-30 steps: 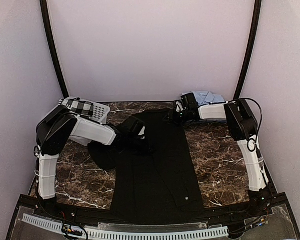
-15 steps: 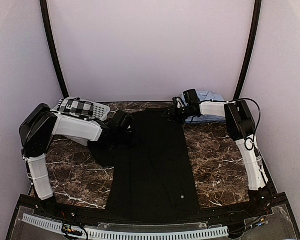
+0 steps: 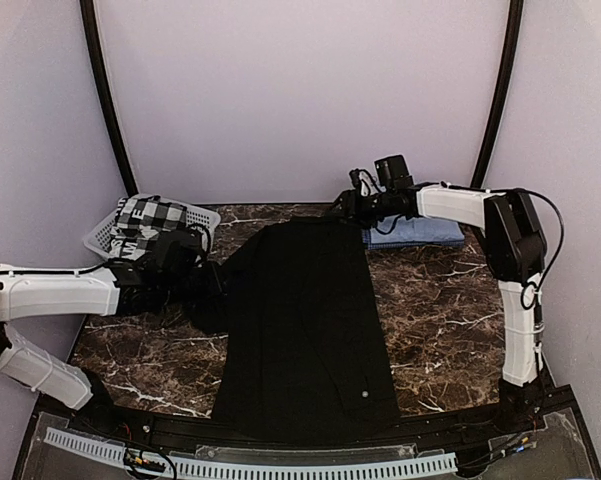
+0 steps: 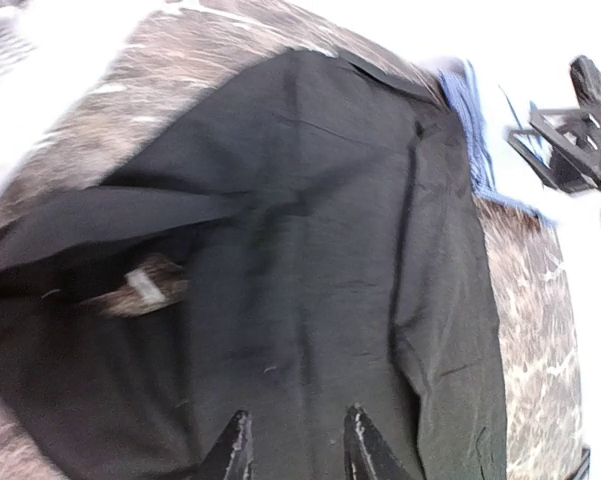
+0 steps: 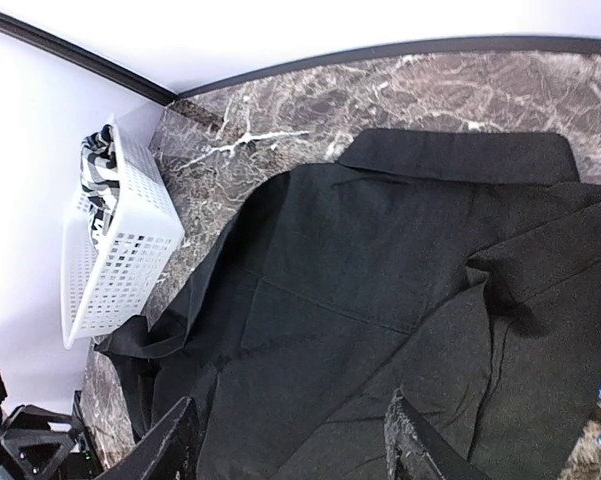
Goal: Fold and stack the long sleeve shirts
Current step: Pick up the sleeve from the center of the board.
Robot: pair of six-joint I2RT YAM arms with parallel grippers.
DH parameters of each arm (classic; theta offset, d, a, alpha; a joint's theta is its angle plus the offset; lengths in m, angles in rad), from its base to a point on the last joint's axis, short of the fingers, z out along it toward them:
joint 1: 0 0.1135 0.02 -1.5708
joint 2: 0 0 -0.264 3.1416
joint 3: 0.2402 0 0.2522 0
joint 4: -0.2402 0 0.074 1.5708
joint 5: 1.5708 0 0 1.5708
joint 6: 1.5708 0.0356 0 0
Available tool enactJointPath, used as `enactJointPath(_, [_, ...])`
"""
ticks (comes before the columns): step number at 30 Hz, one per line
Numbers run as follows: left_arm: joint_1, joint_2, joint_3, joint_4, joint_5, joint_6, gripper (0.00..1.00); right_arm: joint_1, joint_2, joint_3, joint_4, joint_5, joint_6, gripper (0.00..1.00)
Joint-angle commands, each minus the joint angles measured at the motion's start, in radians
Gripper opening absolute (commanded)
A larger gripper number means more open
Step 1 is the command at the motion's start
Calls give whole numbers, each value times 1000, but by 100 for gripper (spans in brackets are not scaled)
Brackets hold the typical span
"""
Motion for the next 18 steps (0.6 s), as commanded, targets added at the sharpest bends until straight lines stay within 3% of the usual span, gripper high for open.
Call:
enactJointPath(1, [33, -147, -127, -43, -110, -93, 33, 28, -112, -75, 4, 116, -45, 60])
enactJointPath(11, [129, -358, -308, -88, -179, -184, 43, 124, -365, -356, 76, 172, -46, 60])
enactJointPath(18, [163, -284, -332, 2, -116, -142, 45, 220, -484, -496, 93, 223, -49, 60])
